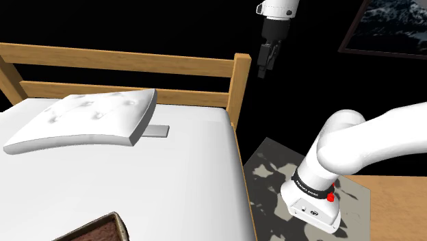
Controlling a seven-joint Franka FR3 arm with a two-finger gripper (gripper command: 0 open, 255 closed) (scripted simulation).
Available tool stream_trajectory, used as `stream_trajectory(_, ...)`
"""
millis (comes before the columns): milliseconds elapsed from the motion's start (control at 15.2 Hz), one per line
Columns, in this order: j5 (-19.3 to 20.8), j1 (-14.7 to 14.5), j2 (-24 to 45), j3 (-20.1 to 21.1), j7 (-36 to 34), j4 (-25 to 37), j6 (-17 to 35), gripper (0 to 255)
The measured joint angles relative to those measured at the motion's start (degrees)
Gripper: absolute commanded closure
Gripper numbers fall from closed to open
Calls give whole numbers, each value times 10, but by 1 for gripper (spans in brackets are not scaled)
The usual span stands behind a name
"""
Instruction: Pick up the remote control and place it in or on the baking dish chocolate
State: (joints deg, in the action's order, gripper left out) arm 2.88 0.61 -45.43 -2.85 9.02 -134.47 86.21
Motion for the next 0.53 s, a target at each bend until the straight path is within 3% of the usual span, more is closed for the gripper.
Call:
stream_trajectory(198, -2, -6, 18, 2, 4, 1, 17, 0)
stream_trajectory(528, -15, -29, 95, 16, 14, 6, 93, 0)
